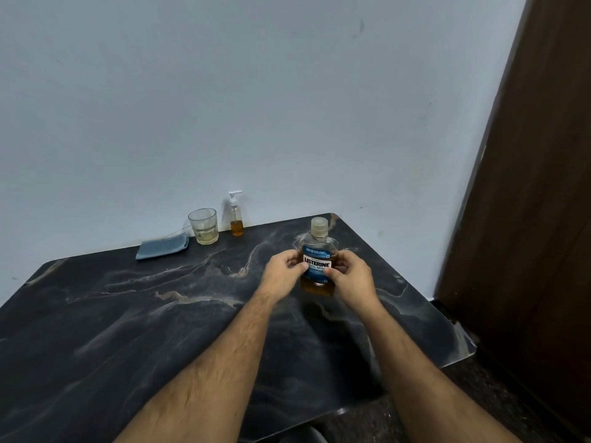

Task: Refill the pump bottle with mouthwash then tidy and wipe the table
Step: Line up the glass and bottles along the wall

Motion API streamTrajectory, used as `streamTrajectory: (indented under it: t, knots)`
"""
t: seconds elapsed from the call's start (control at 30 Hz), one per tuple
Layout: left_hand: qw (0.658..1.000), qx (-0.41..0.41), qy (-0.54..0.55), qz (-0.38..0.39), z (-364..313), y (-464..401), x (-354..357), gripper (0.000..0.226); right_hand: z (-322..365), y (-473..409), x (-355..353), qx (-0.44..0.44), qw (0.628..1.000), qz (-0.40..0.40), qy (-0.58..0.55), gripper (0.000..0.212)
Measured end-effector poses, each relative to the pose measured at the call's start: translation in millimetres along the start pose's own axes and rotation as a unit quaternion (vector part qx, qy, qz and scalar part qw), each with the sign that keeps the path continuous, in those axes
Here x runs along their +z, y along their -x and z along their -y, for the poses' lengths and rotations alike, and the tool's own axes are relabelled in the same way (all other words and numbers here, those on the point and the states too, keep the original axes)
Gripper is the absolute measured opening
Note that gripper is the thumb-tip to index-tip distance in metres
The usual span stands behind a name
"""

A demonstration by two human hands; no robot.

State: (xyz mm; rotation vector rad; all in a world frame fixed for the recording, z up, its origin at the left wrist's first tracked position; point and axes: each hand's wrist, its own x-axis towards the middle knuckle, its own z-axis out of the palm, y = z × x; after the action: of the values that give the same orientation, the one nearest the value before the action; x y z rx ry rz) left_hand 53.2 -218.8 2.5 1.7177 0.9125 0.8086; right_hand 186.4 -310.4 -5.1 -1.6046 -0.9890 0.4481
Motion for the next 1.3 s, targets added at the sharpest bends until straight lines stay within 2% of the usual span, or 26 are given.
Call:
streamTrajectory:
  t: [0.1, 0.33, 0.53, 0.97, 1.3]
  knots:
    - [0.999, -0.007, 0.022, -0.036, 7.0, -7.5, -14.8, 0.025, 6.1, -9.9, 16.1, -0.005, 1.000, 0.017, -0.013, 0.026]
    - [0.991, 0.002, -0.048, -0.126, 16.9, -42.5, -43.2, 0.031, 15.5, -47.1, 54.0, -0.015, 0.998, 0.014, -0.052, 0.038]
    - [0.987, 0.002, -0.058, -0.153, 24.2, -94.6, -61.1, 0.035, 10.9, -107.4, 90.4, -0.011, 0.999, -0.005, -0.031, 0.034]
    - [0.978, -0.020, -0.054, -0.200, 67.8, -240.5, -77.8, 0.033, -19.1, -257.6, 163.4, -0.003, 1.000, 0.024, 0.008, 0.034]
    - [0.958, -0.014, -0.126, -0.257, 83.2, -285.0, -71.1, 0.032, -39.9, -310.8, 188.3, -0.002, 0.999, 0.042, 0.004, 0.036]
